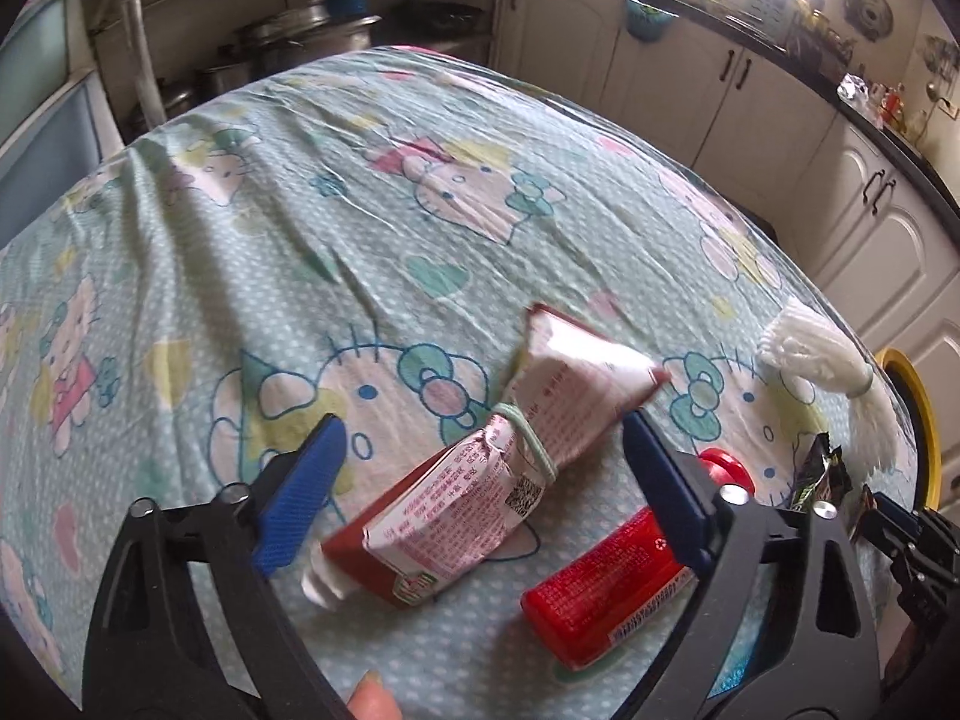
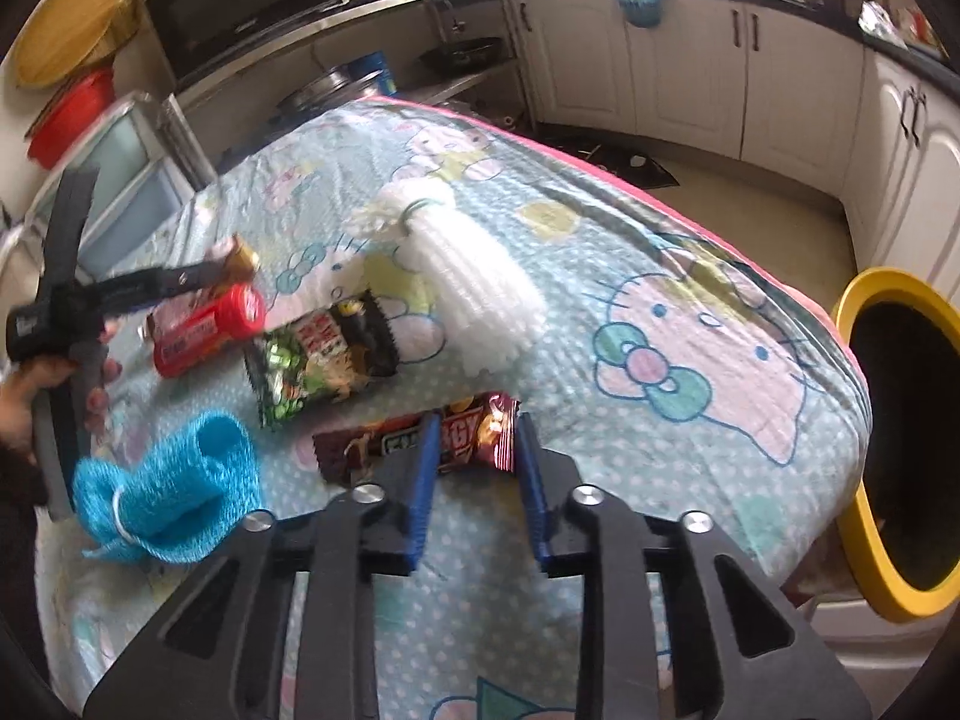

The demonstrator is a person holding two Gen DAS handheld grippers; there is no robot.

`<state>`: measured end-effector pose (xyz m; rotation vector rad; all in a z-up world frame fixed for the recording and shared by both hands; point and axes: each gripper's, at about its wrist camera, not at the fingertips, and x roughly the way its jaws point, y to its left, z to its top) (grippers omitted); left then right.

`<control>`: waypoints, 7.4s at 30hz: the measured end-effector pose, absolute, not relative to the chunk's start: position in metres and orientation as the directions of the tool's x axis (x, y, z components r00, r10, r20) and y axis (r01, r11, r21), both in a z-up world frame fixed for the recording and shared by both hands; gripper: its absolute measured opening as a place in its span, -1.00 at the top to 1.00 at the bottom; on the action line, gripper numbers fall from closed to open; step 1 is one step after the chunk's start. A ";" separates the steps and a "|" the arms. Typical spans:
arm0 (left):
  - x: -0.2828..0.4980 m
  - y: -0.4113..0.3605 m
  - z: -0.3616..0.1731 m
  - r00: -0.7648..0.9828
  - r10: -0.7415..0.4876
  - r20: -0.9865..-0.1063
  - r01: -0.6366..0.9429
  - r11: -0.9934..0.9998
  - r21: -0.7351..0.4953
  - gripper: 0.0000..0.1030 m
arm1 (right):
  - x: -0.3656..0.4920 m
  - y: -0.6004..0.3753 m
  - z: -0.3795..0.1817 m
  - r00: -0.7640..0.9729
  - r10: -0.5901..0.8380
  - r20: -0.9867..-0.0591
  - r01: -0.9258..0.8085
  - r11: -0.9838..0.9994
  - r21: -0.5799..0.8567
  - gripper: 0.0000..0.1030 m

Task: Collect trash
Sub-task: 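Grasp the brown energy bar wrapper with the right tool while the left tool grasps the red-white tube box, then carry both items over the yellow bin and open both tools to drop them, then move both open tools back over the remaining trash on the bed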

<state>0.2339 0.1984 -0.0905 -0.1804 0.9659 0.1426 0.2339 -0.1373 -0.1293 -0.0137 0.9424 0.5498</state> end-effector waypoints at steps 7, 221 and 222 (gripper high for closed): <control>0.234 0.195 -0.101 0.550 0.087 -0.830 -0.199 0.980 -0.029 0.07 | 0.229 -0.143 -0.128 0.455 0.458 -0.764 -0.466 0.853 0.234 0.75; 0.147 0.081 0.008 0.797 -0.072 -0.600 -0.012 0.991 -0.134 -0.79 | 0.178 -0.195 -0.034 0.689 0.439 -0.577 -0.433 0.887 0.158 -0.46; 0.147 0.088 0.006 0.791 -0.078 -0.607 -0.014 0.989 -0.145 -0.79 | 0.180 -0.191 -0.035 0.679 0.446 -0.583 -0.445 0.882 0.156 -0.46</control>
